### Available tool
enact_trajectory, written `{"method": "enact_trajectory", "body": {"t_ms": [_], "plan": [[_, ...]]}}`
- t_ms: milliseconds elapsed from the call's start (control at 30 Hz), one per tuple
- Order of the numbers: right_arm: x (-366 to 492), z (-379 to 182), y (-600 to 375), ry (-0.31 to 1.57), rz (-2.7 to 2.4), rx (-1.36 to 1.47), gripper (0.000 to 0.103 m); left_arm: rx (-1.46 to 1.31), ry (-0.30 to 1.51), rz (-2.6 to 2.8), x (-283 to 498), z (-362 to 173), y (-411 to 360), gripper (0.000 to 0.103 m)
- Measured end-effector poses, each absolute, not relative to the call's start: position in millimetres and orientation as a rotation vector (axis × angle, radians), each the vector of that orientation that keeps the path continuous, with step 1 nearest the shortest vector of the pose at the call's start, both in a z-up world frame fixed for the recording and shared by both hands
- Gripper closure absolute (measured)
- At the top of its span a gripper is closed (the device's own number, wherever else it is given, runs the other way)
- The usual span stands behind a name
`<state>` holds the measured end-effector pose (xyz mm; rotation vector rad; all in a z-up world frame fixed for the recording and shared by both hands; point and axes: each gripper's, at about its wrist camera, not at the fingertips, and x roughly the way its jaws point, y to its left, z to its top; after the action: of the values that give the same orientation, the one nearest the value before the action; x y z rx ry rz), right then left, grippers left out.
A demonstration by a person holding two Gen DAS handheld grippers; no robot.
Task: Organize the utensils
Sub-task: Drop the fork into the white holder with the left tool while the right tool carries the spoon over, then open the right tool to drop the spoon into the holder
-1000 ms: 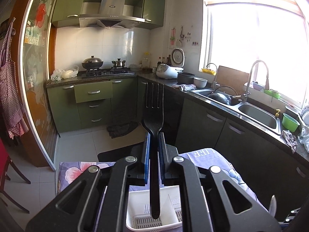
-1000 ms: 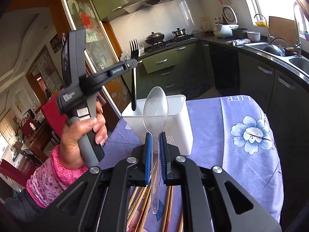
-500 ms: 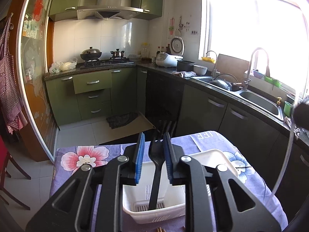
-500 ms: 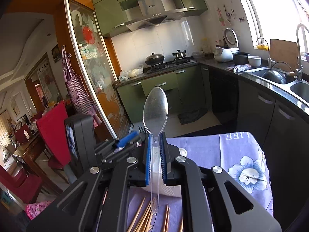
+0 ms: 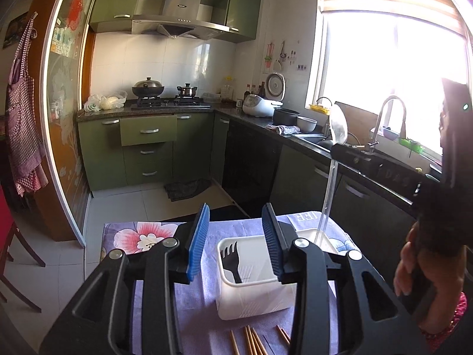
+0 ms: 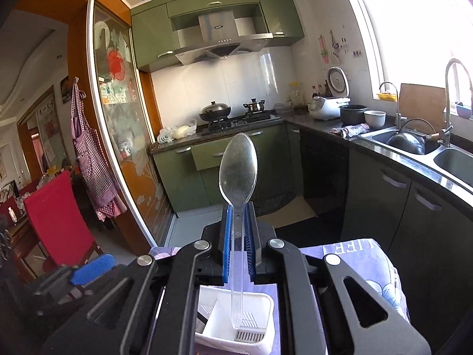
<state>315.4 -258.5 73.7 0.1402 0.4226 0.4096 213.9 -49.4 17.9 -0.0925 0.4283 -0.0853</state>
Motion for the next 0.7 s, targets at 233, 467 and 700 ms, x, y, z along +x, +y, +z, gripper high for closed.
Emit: {"method": "enact_trajectory", "body": {"t_ms": [233,467,700], "plan": [[319.5,18.7,-253.2,0.506,0.415,0.110,0.093,-0.101,0.482,-0.069,180.8,9.3,-38.0,0.067],[305.1,-14.4,-246.1,0.561,0.434,0.061,0.084,-0.111,0.559,-0.025,167.7,-12.4,-23.7,0.066],[262.7,-14.2,-274.8,0.552,0.440,0.104,0.083,-0.095,0.679,-0.020,168.8,-37.9,-30.1,0.062]]}}
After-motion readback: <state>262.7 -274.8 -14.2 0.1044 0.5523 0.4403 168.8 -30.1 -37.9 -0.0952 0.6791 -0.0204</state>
